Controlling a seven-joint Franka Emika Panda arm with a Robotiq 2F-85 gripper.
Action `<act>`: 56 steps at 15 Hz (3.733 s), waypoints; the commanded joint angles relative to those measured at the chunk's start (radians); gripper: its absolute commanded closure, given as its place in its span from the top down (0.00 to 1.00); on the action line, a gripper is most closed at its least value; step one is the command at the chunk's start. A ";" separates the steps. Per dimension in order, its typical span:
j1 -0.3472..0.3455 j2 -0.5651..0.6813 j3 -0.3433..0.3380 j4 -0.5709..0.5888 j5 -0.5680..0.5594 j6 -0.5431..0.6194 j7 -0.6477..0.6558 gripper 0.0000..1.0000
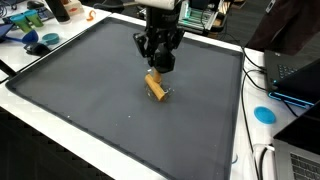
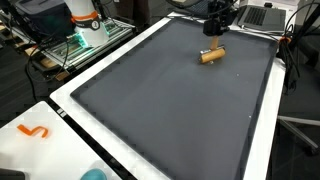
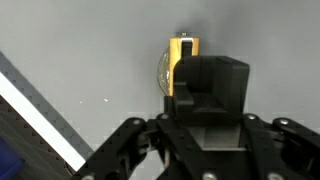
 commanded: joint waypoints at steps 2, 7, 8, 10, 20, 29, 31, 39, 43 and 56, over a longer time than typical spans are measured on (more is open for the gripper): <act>-0.002 0.098 -0.033 0.026 -0.064 0.048 0.038 0.23; 0.000 0.105 -0.042 0.036 -0.082 0.046 0.069 0.23; 0.000 0.105 -0.045 0.037 -0.086 0.046 0.081 0.23; 0.000 0.107 -0.048 0.040 -0.090 0.045 0.095 0.23; -0.001 0.119 -0.072 0.062 -0.109 0.053 0.167 0.23; -0.013 0.093 -0.087 0.082 -0.117 0.083 0.204 0.23; -0.009 0.073 -0.092 0.078 -0.123 0.068 0.218 0.23; -0.010 0.006 -0.088 0.059 -0.121 0.040 0.220 0.23; -0.007 -0.037 -0.081 0.056 -0.126 -0.016 0.199 0.23; 0.116 -0.115 -0.038 0.105 -0.269 -0.209 0.313 0.23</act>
